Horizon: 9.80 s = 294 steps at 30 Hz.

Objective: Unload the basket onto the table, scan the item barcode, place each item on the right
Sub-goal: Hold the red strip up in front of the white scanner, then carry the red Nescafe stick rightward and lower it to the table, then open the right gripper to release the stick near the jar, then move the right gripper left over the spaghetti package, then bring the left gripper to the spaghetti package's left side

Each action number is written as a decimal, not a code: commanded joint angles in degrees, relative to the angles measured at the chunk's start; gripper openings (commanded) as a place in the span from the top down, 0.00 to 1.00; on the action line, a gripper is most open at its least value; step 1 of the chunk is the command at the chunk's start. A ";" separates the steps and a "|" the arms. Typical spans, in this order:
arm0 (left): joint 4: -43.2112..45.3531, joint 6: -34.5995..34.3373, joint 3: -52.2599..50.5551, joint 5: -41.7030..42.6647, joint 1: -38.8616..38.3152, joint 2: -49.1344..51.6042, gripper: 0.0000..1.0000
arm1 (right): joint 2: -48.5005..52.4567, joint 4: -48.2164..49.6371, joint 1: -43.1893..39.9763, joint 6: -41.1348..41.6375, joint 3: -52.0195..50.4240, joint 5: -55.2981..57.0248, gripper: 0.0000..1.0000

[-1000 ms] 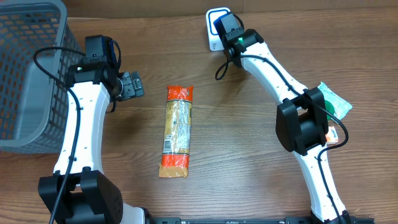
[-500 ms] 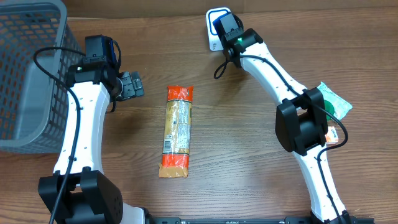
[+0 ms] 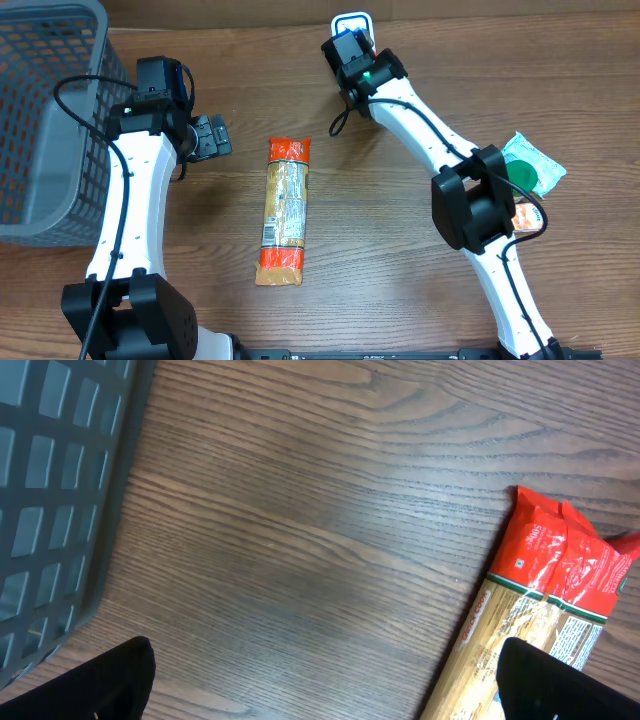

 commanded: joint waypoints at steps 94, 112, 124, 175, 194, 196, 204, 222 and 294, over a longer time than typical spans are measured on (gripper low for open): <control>0.04 0.50 -0.35 -0.31 -0.39 0.04 0.00 | -50.51 -6.95 -7.45 33.27 -71.89 -36.46 0.58; 0.04 0.52 -0.37 -0.31 -0.39 0.04 0.00 | -50.49 4.15 -7.43 33.27 -71.95 -44.68 0.60; 0.07 0.50 -0.37 -0.31 -0.39 0.04 0.00 | -50.49 6.36 -7.39 33.29 -71.95 -45.09 0.61; 0.07 0.50 -0.35 -0.31 -0.39 0.04 0.00 | -50.38 16.96 -7.45 33.73 -82.86 -24.61 0.85; 0.07 0.50 -0.35 -0.31 -0.39 0.04 0.00 | -50.40 21.55 -3.98 40.22 -61.59 -71.95 0.40; 0.07 0.50 -0.37 -0.33 -0.39 0.04 0.00 | -50.40 24.72 -1.70 43.34 -61.35 -68.46 0.25; 0.07 0.50 -0.35 -0.31 -0.39 0.04 0.00 | -49.96 25.24 8.76 45.48 -61.42 -51.41 0.00; -0.76 -0.66 -0.37 17.90 -0.39 0.04 0.00 | -49.96 22.38 10.67 45.44 -61.42 -50.97 0.00; 22.60 -6.60 -21.88 11.23 -20.92 15.34 0.96 | -49.96 10.12 10.60 42.62 -61.42 -44.57 0.00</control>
